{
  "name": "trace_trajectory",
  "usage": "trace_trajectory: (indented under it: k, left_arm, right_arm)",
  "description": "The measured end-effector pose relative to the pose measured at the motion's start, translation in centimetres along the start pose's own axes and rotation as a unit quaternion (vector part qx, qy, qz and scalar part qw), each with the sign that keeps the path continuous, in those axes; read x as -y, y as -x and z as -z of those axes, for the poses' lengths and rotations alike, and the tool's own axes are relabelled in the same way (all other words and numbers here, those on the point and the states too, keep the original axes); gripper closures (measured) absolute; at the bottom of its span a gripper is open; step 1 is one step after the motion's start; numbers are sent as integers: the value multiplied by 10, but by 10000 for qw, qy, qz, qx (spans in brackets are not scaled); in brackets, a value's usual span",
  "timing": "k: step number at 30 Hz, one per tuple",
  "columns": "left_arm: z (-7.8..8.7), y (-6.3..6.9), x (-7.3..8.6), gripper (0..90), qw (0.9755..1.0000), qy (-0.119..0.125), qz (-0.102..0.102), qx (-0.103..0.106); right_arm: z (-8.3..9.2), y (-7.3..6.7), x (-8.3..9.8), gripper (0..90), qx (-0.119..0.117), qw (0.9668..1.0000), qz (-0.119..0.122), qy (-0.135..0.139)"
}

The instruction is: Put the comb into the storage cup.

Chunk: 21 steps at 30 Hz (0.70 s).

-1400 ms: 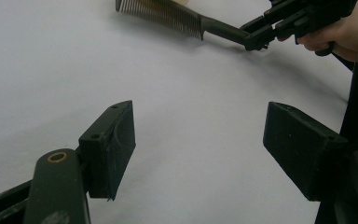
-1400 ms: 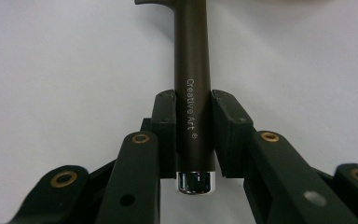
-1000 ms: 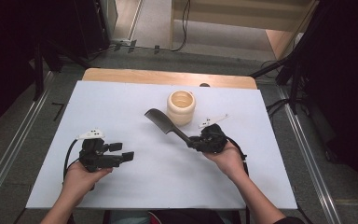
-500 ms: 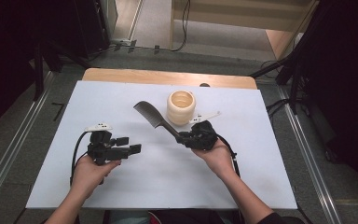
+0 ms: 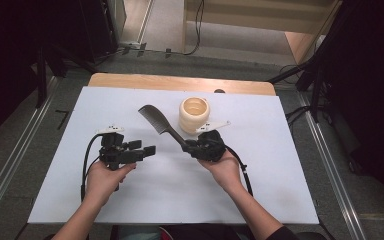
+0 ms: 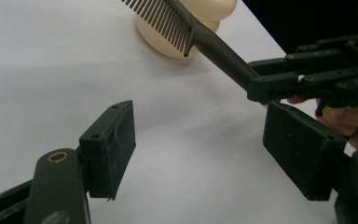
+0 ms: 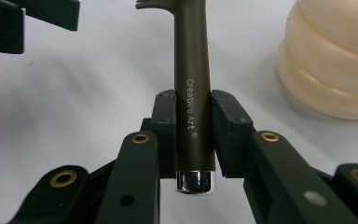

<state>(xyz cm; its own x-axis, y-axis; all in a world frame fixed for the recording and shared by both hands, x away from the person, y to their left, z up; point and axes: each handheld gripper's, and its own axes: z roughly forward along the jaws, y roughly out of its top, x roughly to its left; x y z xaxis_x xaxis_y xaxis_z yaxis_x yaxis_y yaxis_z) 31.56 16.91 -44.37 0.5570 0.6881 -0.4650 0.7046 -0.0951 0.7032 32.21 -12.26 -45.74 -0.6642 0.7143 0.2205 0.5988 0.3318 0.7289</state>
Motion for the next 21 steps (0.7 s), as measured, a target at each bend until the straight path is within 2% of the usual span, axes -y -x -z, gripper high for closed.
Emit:
trace_trajectory:
  k: [5,10,13,21]
  left_arm:
    - [-6,1,-6,278,9997,158,206,-45]
    - [-11,2,-8,278,9994,224,267,-81]
    - [-12,2,-9,278,9992,254,296,-90]
    - [-18,2,-12,295,9974,483,533,-71]
  right_arm:
    - [-5,-5,-1,704,72,9999,-94,101]
    - [-9,-10,-1,704,148,9997,-87,153]
    - [-10,-13,-2,704,155,9996,-81,224]
    - [-16,-19,-4,704,108,9992,-167,358]
